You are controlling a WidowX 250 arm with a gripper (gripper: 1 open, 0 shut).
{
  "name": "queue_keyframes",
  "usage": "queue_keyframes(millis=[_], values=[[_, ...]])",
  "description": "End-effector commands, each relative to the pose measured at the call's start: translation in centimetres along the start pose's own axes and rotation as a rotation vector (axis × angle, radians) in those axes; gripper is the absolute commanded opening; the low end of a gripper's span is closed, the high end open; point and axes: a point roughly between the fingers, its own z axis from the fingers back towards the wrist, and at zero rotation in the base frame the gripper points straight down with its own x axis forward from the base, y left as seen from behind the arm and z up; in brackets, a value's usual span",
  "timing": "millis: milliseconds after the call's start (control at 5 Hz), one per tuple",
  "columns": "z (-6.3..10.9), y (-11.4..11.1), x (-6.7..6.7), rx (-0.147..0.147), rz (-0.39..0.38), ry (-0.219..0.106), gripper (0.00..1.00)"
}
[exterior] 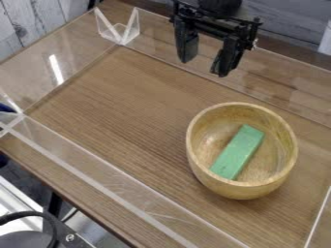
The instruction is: Remove the green block from inside the brown bowl and put it on the table
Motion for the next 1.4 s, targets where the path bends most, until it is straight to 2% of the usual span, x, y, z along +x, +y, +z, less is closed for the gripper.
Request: queue_keyframes(millis=[0, 200, 600, 800, 1200], values=[[-0.6, -1.0, -0.6, -0.002, -0.029, 0.013, 1.0], [-1.2, -2.1, -1.2, -0.005, -0.063, 0.024, 1.0], [-3.0, -5.1, -2.3, -0.01, -0.146, 0.025, 1.0], [-4.2, -6.2, -2.2, -0.013, -0.175, 0.033, 1.0], [-6.1, -7.0, -2.0, -0.015, -0.196, 0.059, 1.0]])
